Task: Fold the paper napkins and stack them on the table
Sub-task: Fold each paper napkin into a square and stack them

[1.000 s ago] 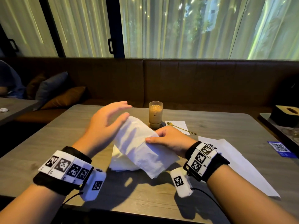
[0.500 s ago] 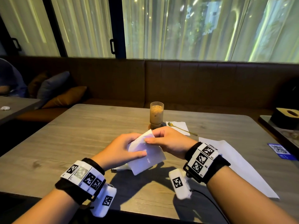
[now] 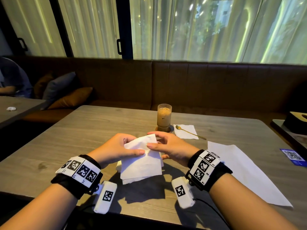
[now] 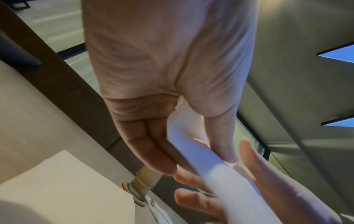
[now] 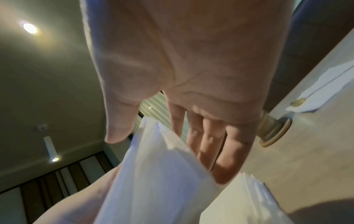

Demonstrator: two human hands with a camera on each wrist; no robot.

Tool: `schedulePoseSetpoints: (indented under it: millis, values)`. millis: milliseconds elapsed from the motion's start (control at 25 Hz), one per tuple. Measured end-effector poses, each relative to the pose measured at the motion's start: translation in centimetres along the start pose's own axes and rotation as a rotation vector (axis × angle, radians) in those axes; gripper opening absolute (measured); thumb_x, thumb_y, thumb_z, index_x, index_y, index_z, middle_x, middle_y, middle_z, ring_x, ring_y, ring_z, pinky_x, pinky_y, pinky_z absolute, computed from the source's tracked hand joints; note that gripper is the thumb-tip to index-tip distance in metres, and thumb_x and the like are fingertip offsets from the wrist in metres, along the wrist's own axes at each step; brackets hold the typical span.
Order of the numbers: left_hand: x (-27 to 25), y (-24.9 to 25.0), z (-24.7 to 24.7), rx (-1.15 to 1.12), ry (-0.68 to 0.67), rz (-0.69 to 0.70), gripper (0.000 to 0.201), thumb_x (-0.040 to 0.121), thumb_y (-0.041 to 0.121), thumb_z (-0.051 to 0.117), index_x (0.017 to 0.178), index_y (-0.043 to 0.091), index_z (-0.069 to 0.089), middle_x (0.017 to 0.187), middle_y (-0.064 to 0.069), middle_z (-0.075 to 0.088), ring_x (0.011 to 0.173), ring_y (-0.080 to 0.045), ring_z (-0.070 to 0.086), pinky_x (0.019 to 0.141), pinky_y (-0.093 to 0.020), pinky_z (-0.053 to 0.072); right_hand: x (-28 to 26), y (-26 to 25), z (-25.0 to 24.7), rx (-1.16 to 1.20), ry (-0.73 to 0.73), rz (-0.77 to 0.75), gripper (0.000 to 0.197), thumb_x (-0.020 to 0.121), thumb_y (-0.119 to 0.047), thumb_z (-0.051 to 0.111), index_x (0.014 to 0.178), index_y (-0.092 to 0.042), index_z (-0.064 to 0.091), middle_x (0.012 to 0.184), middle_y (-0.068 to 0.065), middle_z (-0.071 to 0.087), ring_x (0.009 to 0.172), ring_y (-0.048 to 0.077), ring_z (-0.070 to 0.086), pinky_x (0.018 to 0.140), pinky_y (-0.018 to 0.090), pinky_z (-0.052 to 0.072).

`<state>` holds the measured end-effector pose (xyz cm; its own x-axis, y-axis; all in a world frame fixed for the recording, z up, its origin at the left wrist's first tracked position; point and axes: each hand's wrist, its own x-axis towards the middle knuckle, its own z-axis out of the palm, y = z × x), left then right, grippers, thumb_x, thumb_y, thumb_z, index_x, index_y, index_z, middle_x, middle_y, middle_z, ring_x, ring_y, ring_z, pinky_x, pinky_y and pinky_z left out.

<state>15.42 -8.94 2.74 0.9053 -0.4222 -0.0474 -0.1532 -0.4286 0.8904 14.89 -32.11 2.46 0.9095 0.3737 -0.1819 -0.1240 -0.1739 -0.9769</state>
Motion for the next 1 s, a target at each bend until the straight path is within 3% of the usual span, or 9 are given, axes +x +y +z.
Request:
schedulePoseSetpoints:
  millis: [160,240,320,440,520,600,720,840,1000]
  values:
    - [0.1,-0.9,-0.3,-0.079,0.101,-0.056,0.039,0.078,0.038,0.084,0.108,0.016,0.073,0.103,-0.009,0.079,0.098,-0.033,0.074,0.074,-0.032,0.057,1.2,0.8,1.9,0.137,0.015,0.035,0.038,0.094,-0.016,0.073,0.131,-0.013,0.068,0.122,0.009,0.076,0.115,0.028,0.072,0.096,0.042,0.059]
    - [-0.1,-1.7,-0.1,-0.316,0.219,-0.192,0.052,0.080,0.051,0.079,0.119,0.017,0.069,0.117,-0.015,0.075,0.102,-0.030,0.072,0.079,-0.036,0.057,1.9,1.2,2.5,0.238,0.101,0.074,0.033,0.097,-0.014,0.068,0.130,-0.011,0.068,0.119,0.012,0.077,0.114,0.032,0.072,0.098,0.047,0.058]
    - [-0.4,-2.3,0.7,-0.665,0.205,-0.327,0.061,0.086,0.063,0.069,0.125,0.016,0.067,0.124,-0.019,0.073,0.112,-0.030,0.070,0.094,-0.044,0.054,2.6,1.1,2.8,0.403,0.183,0.106,0.029,0.100,-0.011,0.063,0.129,-0.010,0.067,0.116,0.014,0.077,0.110,0.033,0.073,0.099,0.052,0.058]
    - [-1.1,-2.3,2.1,-0.983,0.194,-0.385,0.055,0.095,0.060,0.057,0.125,0.016,0.067,0.117,-0.018,0.076,0.108,-0.034,0.074,0.091,-0.048,0.057,3.1,0.9,3.0,0.651,0.276,0.146,0.017,0.104,-0.009,0.054,0.118,-0.010,0.065,0.111,0.015,0.077,0.107,0.034,0.074,0.099,0.056,0.057]
    - [-0.9,-2.2,3.0,-0.973,0.229,-0.386,0.050,0.096,0.055,0.060,0.125,0.015,0.067,0.113,-0.018,0.078,0.106,-0.033,0.074,0.092,-0.048,0.058,2.8,0.6,3.5,0.703,0.282,0.183,0.010,0.105,-0.010,0.053,0.108,-0.013,0.063,0.106,0.016,0.077,0.106,0.036,0.073,0.098,0.057,0.056]
    - [-0.5,-2.2,3.7,-0.910,0.254,-0.398,0.050,0.094,0.051,0.064,0.128,0.015,0.065,0.113,-0.017,0.078,0.107,-0.035,0.074,0.093,-0.050,0.059,2.4,0.5,4.1,0.669,0.263,0.238,0.006,0.104,-0.012,0.056,0.105,-0.013,0.062,0.102,0.017,0.076,0.098,0.035,0.075,0.089,0.053,0.060]
    - [0.3,-2.6,4.4,-0.738,0.304,-0.376,0.053,0.092,0.053,0.067,0.134,0.023,0.059,0.119,-0.010,0.076,0.105,-0.031,0.074,0.070,-0.040,0.062,2.4,0.7,4.7,0.634,0.237,0.272,0.008,0.105,-0.014,0.056,0.100,-0.012,0.061,0.099,0.016,0.076,0.090,0.031,0.074,0.081,0.047,0.060]
    - [0.4,-2.6,4.9,-0.665,0.316,-0.374,0.046,0.099,0.057,0.055,0.131,0.025,0.055,0.119,-0.008,0.074,0.101,-0.029,0.073,0.055,-0.031,0.055,3.2,1.8,5.0,0.668,0.223,0.293,0.011,0.105,-0.017,0.056,0.108,-0.009,0.063,0.112,0.021,0.075,0.102,0.035,0.073,0.094,0.052,0.057]
    - [0.6,-3.5,4.4,-0.557,0.395,-0.355,0.026,0.106,0.033,0.051,0.125,0.017,0.060,0.112,-0.012,0.075,0.094,-0.029,0.072,0.060,-0.033,0.054,4.4,3.4,4.9,0.522,0.282,0.292,0.026,0.095,-0.012,0.070,0.121,-0.007,0.066,0.115,0.020,0.076,0.105,0.039,0.073,0.099,0.059,0.055]
